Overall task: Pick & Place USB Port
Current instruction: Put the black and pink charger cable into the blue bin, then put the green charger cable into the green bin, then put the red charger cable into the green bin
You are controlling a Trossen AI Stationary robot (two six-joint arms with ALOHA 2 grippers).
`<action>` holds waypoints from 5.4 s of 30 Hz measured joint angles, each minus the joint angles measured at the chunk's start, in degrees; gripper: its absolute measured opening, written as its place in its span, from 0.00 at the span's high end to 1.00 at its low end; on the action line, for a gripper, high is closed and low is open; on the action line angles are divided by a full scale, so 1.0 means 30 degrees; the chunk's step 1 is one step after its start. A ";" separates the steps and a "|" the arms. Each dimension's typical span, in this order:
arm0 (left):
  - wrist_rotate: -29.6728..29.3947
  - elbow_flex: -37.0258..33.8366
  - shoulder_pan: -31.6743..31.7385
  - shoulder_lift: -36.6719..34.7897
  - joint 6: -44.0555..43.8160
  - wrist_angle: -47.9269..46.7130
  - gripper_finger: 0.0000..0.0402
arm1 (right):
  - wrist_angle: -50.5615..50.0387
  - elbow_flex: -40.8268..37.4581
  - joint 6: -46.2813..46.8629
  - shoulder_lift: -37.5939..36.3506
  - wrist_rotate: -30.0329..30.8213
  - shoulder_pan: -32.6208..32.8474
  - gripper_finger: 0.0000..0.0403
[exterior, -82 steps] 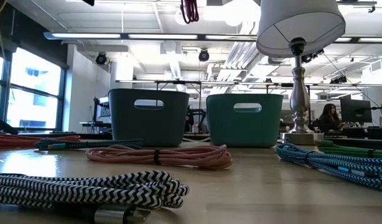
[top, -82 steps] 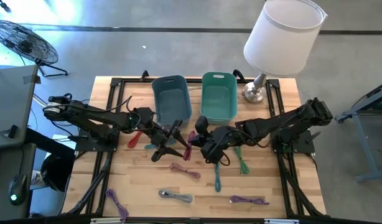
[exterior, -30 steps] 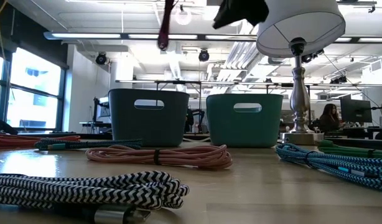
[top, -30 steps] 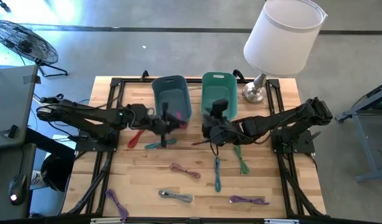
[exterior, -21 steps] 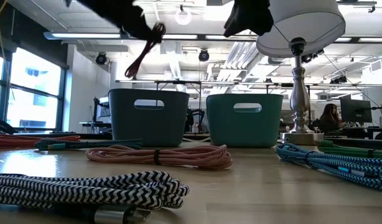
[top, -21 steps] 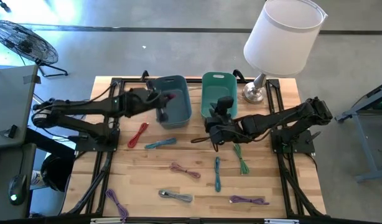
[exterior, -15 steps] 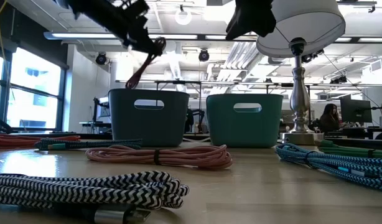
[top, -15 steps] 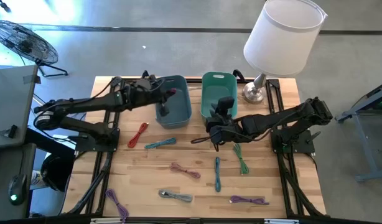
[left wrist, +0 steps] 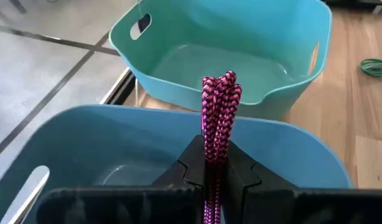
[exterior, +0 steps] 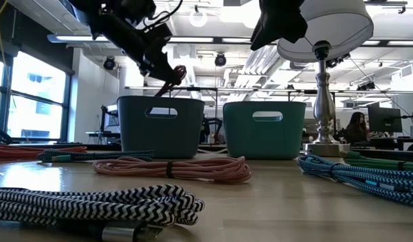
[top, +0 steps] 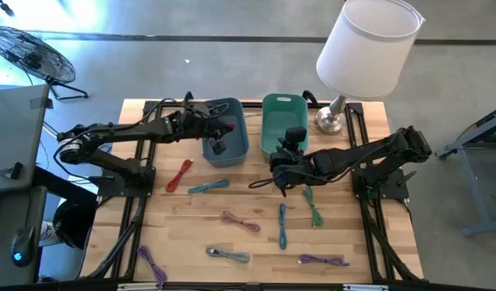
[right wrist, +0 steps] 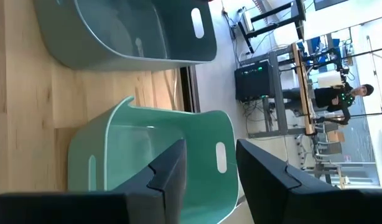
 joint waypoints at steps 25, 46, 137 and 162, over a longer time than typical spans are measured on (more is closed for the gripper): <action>0.5611 0.0160 0.0399 -0.0741 0.0046 0.2199 0.53 | -0.2903 0.0007 0.0965 -0.1194 -0.5044 0.0562 0.67; 1.2033 0.2076 -0.1632 -0.2374 0.3770 0.1726 0.53 | -1.1943 0.0022 2.0162 -0.4782 -1.5543 0.3050 0.67; 0.9726 0.2011 -0.1639 -0.2120 0.8729 -0.5331 0.53 | -0.9459 0.2947 1.5592 -0.1844 -0.5107 0.0336 1.00; 0.9238 0.2025 -0.1639 -0.3459 1.0220 -0.6042 0.53 | -0.0073 -0.2448 0.7563 -0.1967 -1.1540 -0.9136 0.64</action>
